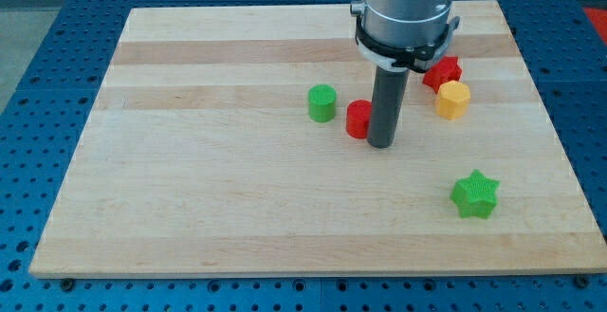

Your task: Move the green star to the red circle and the green circle

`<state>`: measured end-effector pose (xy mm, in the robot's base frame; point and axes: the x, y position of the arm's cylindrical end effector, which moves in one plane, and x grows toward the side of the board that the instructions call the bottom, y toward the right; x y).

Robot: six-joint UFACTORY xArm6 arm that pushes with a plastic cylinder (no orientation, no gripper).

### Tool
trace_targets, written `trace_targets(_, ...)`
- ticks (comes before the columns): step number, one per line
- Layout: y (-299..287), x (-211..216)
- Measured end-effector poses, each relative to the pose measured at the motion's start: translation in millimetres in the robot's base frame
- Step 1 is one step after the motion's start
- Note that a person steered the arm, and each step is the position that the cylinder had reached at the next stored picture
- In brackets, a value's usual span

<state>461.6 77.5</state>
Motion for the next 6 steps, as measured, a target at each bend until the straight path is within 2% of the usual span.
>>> trace_targets(3, -9.1, -6.3)
trace_targets(4, 12.7, -5.3)
trace_targets(6, 157.2, 7.1)
